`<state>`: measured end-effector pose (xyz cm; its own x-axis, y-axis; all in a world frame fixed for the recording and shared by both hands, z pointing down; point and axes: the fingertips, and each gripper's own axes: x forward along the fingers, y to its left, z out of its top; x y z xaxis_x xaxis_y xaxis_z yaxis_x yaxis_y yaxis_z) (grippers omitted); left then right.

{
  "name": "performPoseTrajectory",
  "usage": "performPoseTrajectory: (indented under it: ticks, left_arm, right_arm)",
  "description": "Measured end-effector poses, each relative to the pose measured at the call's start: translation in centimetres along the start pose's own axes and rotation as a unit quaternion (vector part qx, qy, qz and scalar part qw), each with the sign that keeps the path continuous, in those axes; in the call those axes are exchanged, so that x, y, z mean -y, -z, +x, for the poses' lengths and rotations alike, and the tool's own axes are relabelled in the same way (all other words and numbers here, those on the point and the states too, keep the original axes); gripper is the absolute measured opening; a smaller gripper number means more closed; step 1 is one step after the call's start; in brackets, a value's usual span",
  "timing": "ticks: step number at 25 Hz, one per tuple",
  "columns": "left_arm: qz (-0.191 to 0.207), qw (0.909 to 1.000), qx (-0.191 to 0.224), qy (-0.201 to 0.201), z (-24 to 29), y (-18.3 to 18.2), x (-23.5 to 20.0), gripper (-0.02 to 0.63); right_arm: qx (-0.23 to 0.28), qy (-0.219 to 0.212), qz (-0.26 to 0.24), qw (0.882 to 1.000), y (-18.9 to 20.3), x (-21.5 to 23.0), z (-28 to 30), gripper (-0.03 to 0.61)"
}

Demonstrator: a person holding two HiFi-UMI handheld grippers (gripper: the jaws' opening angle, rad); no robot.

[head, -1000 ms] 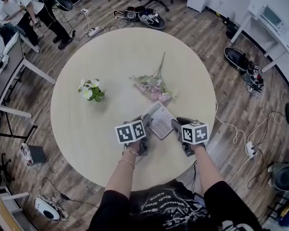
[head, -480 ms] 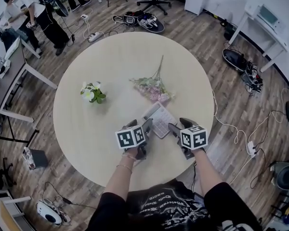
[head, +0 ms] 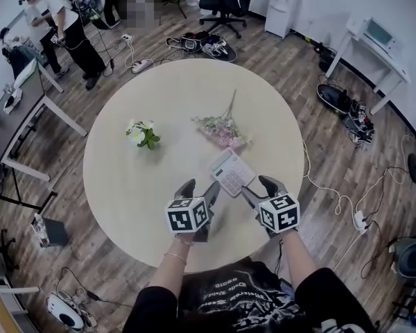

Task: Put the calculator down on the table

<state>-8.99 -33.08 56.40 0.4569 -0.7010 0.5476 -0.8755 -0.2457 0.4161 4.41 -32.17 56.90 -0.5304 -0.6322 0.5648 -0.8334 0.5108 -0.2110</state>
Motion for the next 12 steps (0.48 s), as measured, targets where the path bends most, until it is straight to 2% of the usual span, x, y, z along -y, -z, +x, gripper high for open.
performPoseTrajectory:
  ticks: [2,7,12]
  left_arm:
    - [0.011,0.9998,0.013,0.003,-1.5,0.2,0.6,0.342]
    - [0.068,0.997,0.033,0.014,-5.7,1.2,2.1,0.342]
    - [0.106,0.9928,0.047,0.029,-9.7,3.1,3.5,0.342]
  right_arm:
    - [0.016,0.002,-0.01,1.0,-0.5,-1.2,-1.4,0.276]
    - [0.055,0.004,-0.034,0.998,-1.2,-4.5,-4.4,0.272]
    - [0.089,0.006,-0.052,0.995,-0.7,-7.7,-7.7,0.264]
